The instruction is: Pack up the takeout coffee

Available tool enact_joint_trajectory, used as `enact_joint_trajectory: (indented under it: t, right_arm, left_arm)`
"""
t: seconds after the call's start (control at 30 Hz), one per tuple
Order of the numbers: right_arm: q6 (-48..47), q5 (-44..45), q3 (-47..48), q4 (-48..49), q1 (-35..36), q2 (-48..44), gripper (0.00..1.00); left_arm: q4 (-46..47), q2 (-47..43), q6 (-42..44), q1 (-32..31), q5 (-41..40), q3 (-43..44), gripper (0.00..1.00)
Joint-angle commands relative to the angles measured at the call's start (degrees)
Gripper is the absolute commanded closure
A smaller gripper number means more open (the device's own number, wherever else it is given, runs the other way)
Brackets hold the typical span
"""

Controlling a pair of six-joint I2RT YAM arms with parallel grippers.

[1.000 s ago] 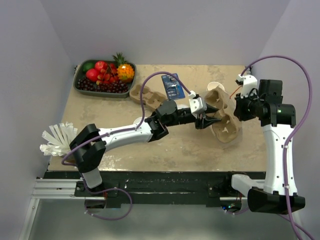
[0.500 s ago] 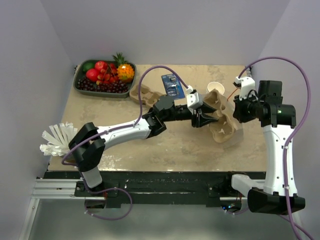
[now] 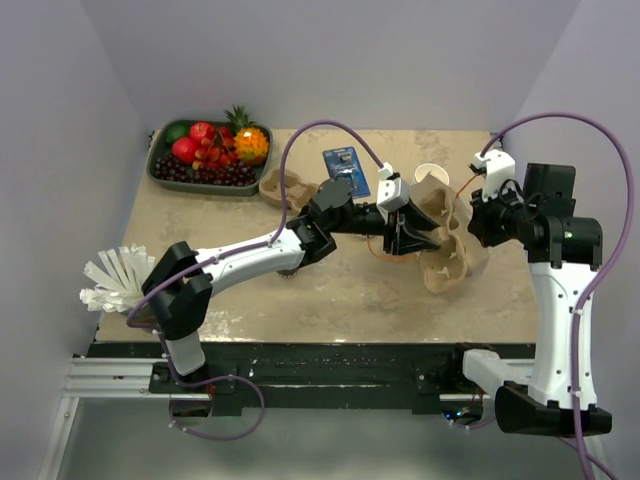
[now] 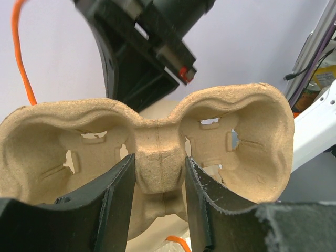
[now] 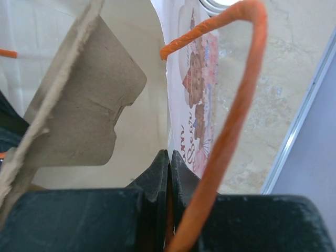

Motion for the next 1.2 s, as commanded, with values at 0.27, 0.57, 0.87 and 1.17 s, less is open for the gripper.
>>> enact_joint_trajectory:
  t: [0.27,0.57,0.87,1.17]
  right_arm:
    - [-4.96,1.24,3.74,-2.80,2.15,-0.85,1.00]
    - [-5.66,3.71,2.25,-4.56,4.71,-1.82,1.00]
    - [-3.90,3.97,1.98,-3.68,4.71,-1.56,1.00]
    - [-2.06,2.74,3.12,-4.20,4.71,-0.33,1.00]
  left_arm:
    - [-1.65,1.80,-3.38,0.60,-1.22,1.51,1.00]
    - [0.81,4.61,-10.14,1.91,1.24,3.53,1.00]
    - [-1.55,5.32,-10.25,2.97,-4.36,4.75,1.00]
    - [-11.30,6.89,1.09,-0.80,-14.47,8.44,1.00]
